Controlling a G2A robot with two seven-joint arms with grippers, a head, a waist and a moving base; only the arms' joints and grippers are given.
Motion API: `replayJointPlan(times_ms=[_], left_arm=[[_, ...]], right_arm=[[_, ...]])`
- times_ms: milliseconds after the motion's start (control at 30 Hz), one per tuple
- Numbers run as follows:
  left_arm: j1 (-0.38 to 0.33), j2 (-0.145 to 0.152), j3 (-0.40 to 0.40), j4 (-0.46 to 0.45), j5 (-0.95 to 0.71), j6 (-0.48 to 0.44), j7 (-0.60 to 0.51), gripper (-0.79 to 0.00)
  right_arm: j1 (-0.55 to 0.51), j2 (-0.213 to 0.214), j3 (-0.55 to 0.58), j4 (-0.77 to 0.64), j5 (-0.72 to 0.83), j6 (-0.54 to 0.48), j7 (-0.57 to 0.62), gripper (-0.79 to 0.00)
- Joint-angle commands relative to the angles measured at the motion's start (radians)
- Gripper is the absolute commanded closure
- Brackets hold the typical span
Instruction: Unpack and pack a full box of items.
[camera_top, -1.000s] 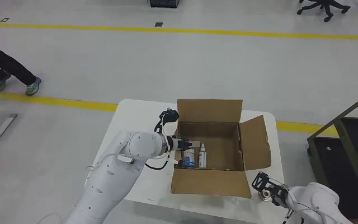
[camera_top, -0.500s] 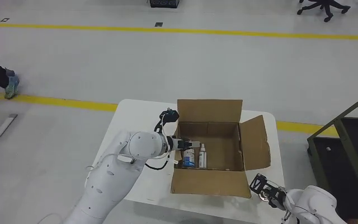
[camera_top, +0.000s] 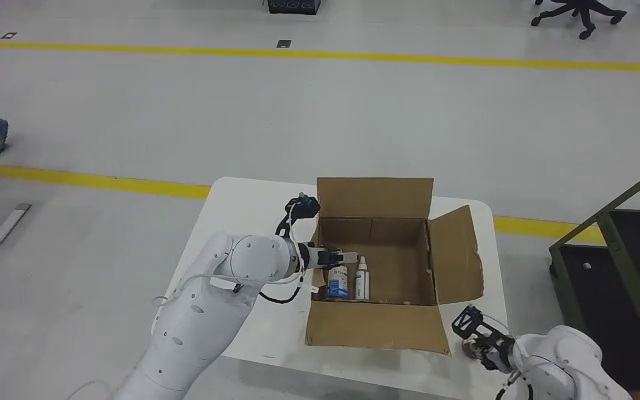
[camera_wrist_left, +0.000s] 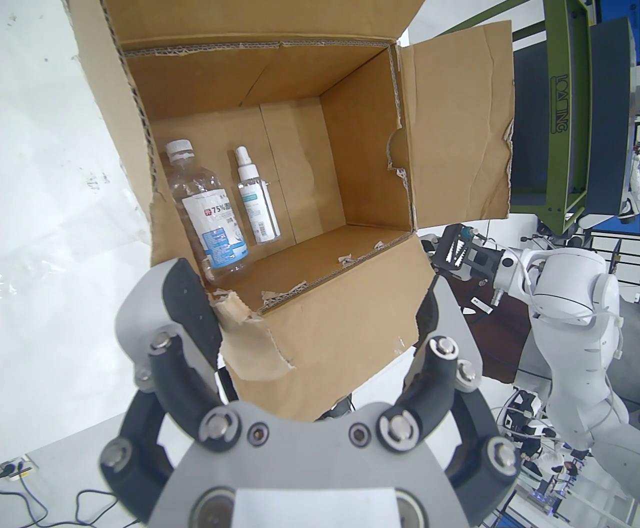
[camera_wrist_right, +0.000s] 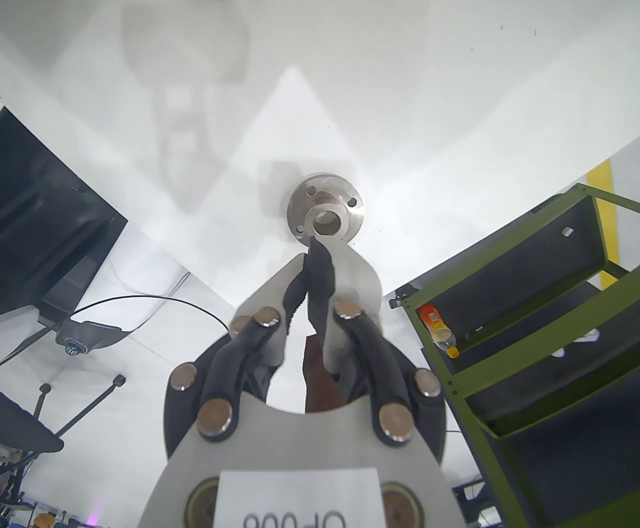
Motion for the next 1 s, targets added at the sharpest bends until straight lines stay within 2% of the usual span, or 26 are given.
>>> replayJointPlan(times_ms=[0, 333, 733, 967], left_arm=[[0.0, 0.0, 0.0, 0.0, 0.0, 0.0, 0.0, -0.785], [0.0, 0.0, 0.0, 0.0, 0.0, 0.0, 0.0, -0.785], [0.0, 0.0, 0.0, 0.0, 0.0, 0.0, 0.0, -0.785], [0.0, 0.0, 0.0, 0.0, 0.0, 0.0, 0.0, -0.785]], right_arm=[[0.011, 0.0, -0.01, 0.008, -0.005, 0.007, 0.005, -0.262], [0.072, -0.001, -0.078, 0.085, -0.031, 0.025, -0.008, -0.286], [0.084, -0.004, -0.126, 0.097, -0.077, 0.086, -0.021, -0.286], [0.086, -0.002, -0.128, 0.125, -0.063, 0.068, -0.061, -0.302]])
